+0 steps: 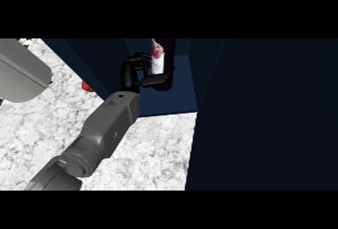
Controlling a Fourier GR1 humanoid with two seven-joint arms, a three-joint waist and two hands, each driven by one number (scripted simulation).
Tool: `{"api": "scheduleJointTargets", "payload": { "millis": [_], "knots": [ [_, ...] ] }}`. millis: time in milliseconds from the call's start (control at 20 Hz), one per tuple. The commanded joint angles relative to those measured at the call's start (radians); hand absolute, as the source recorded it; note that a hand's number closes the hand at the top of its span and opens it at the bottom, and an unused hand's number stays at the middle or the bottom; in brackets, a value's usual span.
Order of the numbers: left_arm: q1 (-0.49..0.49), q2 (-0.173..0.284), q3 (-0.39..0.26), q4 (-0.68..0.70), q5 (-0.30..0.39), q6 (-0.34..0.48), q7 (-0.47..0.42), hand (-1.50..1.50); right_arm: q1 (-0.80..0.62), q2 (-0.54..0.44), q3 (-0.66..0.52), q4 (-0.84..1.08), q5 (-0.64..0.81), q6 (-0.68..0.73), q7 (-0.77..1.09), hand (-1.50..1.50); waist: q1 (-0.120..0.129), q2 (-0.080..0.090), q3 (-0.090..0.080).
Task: Pick up the wine, place it into the cabinet and close the cabinet
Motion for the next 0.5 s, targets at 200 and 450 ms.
{"api": "scheduleJointTargets", "payload": {
  "millis": [200,450],
  "knots": [
    [0.09,-0.016,0.063,-0.017,0.069,-0.13,-0.015,1.5,-0.009,0.008,0.0,0.005,-0.025,0.007,-0.008,-1.5,-0.028,0.008,-0.002],
    [0.12,-0.016,0.065,-0.021,0.086,-0.158,-0.027,1.5,-0.048,0.0,0.017,-0.037,-0.046,-0.012,0.063,-1.5,-0.046,-0.004,-0.003]
  ]
}}
